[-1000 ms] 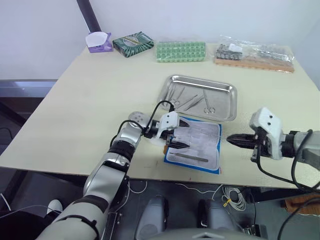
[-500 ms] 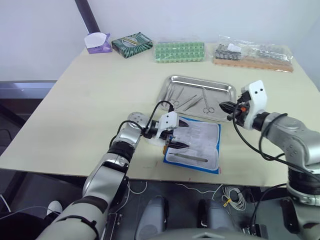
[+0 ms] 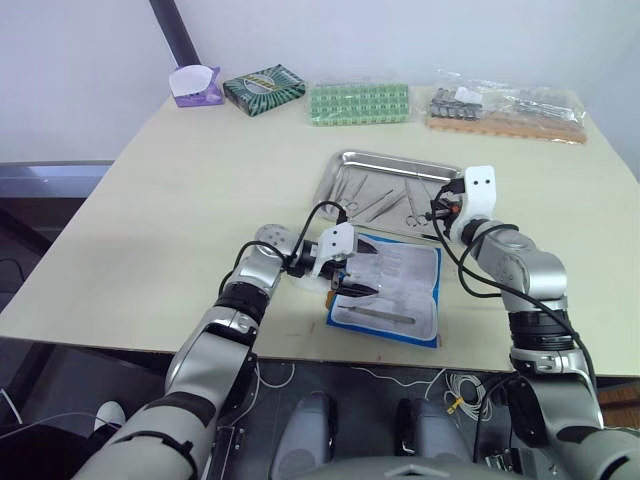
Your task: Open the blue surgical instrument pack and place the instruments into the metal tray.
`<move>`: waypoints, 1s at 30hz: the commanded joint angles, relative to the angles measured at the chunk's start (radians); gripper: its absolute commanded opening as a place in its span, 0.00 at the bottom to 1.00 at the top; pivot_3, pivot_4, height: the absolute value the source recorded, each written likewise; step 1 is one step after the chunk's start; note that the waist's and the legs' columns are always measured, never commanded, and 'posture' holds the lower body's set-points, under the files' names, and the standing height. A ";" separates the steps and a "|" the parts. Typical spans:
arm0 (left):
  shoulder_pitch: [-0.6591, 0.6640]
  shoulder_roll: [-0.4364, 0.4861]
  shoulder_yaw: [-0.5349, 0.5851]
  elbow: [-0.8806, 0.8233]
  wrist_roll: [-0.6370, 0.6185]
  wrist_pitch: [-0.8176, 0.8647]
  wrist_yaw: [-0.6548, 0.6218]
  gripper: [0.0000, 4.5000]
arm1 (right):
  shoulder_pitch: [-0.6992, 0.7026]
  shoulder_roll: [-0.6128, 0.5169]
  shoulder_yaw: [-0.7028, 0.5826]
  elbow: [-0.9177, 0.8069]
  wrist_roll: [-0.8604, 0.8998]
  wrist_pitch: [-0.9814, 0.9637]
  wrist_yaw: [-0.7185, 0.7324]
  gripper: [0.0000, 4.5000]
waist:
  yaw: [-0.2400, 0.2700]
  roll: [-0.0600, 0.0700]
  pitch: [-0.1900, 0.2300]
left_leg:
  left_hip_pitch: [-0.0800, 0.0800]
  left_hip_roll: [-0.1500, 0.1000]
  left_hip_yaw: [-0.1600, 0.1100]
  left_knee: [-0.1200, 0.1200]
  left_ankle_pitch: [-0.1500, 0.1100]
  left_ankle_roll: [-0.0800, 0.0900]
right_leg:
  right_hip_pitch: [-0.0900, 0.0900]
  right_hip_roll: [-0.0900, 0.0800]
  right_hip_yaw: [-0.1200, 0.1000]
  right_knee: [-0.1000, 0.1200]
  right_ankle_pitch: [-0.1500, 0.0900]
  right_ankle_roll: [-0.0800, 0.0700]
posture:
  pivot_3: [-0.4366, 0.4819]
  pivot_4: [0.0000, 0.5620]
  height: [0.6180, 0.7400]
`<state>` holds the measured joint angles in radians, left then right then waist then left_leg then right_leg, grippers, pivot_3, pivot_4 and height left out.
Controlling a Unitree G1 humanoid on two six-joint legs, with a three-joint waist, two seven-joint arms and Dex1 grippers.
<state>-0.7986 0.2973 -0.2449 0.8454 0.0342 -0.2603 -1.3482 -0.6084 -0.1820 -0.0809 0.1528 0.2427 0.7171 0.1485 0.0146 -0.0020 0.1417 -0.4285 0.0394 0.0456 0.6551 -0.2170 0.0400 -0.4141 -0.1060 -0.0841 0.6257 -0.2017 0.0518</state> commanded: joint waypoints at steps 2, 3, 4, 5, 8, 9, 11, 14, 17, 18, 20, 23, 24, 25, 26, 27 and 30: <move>0.053 -0.010 -0.042 0.043 0.038 0.030 0.018 1.00 | -0.046 0.021 -0.019 0.068 -0.019 -0.077 -0.024 0.01 | 0.000 0.000 0.000 | 0.000 0.000 0.000 0.000 0.000 0.000 | 0.000 0.000 0.000 0.000 0.000 0.000 | 0.48 0.27 1.00; 0.054 -0.010 -0.043 0.041 0.038 0.031 0.018 1.00 | -0.051 0.025 -0.023 0.085 -0.020 -0.087 -0.029 0.01 | 0.000 0.000 0.000 | 0.000 0.000 0.000 0.000 0.000 0.000 | 0.000 0.000 0.000 0.000 0.000 0.000 | 0.48 0.27 1.00; 0.056 -0.010 -0.042 0.039 0.037 0.032 0.019 1.00 | -0.058 0.028 -0.026 0.112 -0.024 -0.103 -0.033 0.01 | 0.000 0.000 0.000 | 0.000 0.000 0.000 0.000 0.000 0.000 | 0.000 0.000 0.000 0.000 0.000 0.000 | 0.48 0.27 1.00; 0.057 -0.011 -0.042 0.036 0.036 0.034 0.019 1.00 | -0.064 0.031 -0.029 0.133 -0.026 -0.116 -0.038 0.01 | -0.001 0.000 0.000 | 0.000 0.000 0.000 0.000 0.000 0.000 | 0.000 0.000 0.000 0.000 0.000 0.000 | 0.48 0.27 1.00; 0.060 -0.011 -0.042 0.030 0.035 0.038 0.020 1.00 | -0.077 0.035 -0.033 0.165 -0.032 -0.136 -0.043 0.01 | -0.001 0.001 0.000 | 0.000 0.000 0.000 0.000 0.000 0.000 | 0.000 0.000 0.000 0.000 0.000 0.000 | 0.48 0.27 1.00; 0.061 -0.011 -0.042 0.029 0.035 0.039 0.020 1.00 | -0.081 0.036 -0.033 0.172 -0.034 -0.139 -0.043 0.01 | -0.001 0.001 0.000 | 0.000 0.000 0.000 0.000 0.000 0.000 | 0.000 0.000 0.001 0.000 0.000 0.000 | 0.48 0.27 1.00; 0.062 -0.011 -0.042 0.028 0.035 0.040 0.020 1.00 | -0.084 0.036 -0.033 0.180 -0.034 -0.143 -0.041 0.01 | -0.001 0.001 0.000 | 0.000 0.000 0.000 0.000 0.000 0.000 | 0.000 0.000 0.001 0.000 0.000 0.000 | 0.48 0.27 1.00; 0.063 -0.011 -0.043 0.029 0.036 0.040 0.021 1.00 | -0.086 0.033 -0.034 0.184 -0.035 -0.143 -0.041 0.01 | -0.001 0.001 0.000 | 0.000 0.000 0.000 0.000 0.000 0.000 | 0.000 0.000 0.001 0.000 0.000 0.000 | 0.48 0.27 1.00; 0.061 -0.013 -0.043 0.032 0.036 0.041 0.023 1.00 | -0.089 0.030 -0.035 0.186 -0.033 -0.140 -0.038 0.21 | -0.001 0.001 0.000 | 0.001 0.000 0.000 0.000 0.000 0.000 | 0.000 0.000 0.001 0.000 0.000 0.000 | 0.48 0.27 1.00; 0.060 -0.013 -0.043 0.032 0.036 0.041 0.023 1.00 | -0.090 0.030 -0.035 0.185 -0.033 -0.140 -0.038 0.32 | -0.001 0.001 0.000 | 0.001 0.000 0.000 0.000 0.000 0.000 | 0.000 0.000 0.001 0.000 0.000 0.000 | 0.48 0.27 1.00; 0.059 -0.014 -0.042 0.034 0.036 0.041 0.024 1.00 | -0.090 0.026 -0.031 0.172 -0.034 -0.136 -0.034 0.52 | -0.001 0.001 0.000 | 0.001 0.000 0.000 0.000 0.000 0.000 | 0.000 0.000 0.001 0.000 0.000 0.000 | 0.48 0.27 1.00; 0.057 -0.015 -0.041 0.037 0.036 0.041 0.026 1.00 | -0.085 0.021 -0.033 0.129 -0.024 -0.121 -0.024 0.85 | -0.001 0.001 0.000 | 0.000 0.000 0.000 0.000 0.000 0.000 | 0.000 0.000 0.001 0.000 0.000 0.000 | 0.48 0.27 1.00; 0.057 -0.015 -0.041 0.037 0.035 0.041 0.026 1.00 | -0.079 0.015 -0.031 0.103 -0.021 -0.114 -0.016 0.96 | -0.001 0.001 0.000 | 0.000 0.000 0.000 0.000 0.000 0.000 | 0.000 0.000 0.001 0.000 0.000 0.000 | 0.48 0.27 1.00; 0.056 -0.016 -0.041 0.038 0.036 0.041 0.027 1.00 | -0.075 0.009 -0.031 0.086 -0.019 -0.109 -0.010 0.96 | -0.001 0.002 0.000 | 0.001 0.000 0.000 0.000 0.000 0.000 | 0.000 0.000 0.001 0.000 0.000 0.000 | 0.48 0.27 1.00; 0.056 -0.016 -0.040 0.038 0.035 0.042 0.027 1.00 | -0.054 -0.006 -0.021 0.020 -0.004 -0.104 0.030 0.96 | 0.001 0.002 0.000 | 0.000 0.000 0.000 0.000 0.000 0.000 | 0.000 0.000 0.001 0.000 0.000 0.000 | 0.48 0.27 1.00; 0.057 -0.015 -0.038 0.037 0.034 0.040 0.028 1.00 | -0.007 -0.040 0.000 -0.098 0.029 -0.100 0.109 0.96 | 0.004 0.002 0.000 | 0.000 0.000 0.000 0.000 0.000 0.000 | 0.000 0.000 0.001 0.000 0.000 0.000 | 0.48 0.27 1.00; 0.059 -0.013 -0.034 0.038 0.030 0.037 0.026 1.00 | 0.103 -0.116 0.020 -0.331 0.129 -0.101 0.287 0.96 | 0.003 0.003 0.000 | -0.001 -0.001 -0.002 0.000 0.000 0.000 | 0.000 0.000 0.001 0.000 0.000 0.000 | 0.48 0.27 1.00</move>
<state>-0.7906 0.2896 -0.2437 0.8312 0.0328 -0.2467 -1.3412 -0.5244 -0.2734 -0.0642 -0.0416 0.3081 0.6239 0.3403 0.0179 0.0008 0.1413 -0.4299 0.0383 0.0439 0.6550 -0.2170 0.0400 -0.4138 -0.1058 -0.0828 0.6251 -0.2019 0.0519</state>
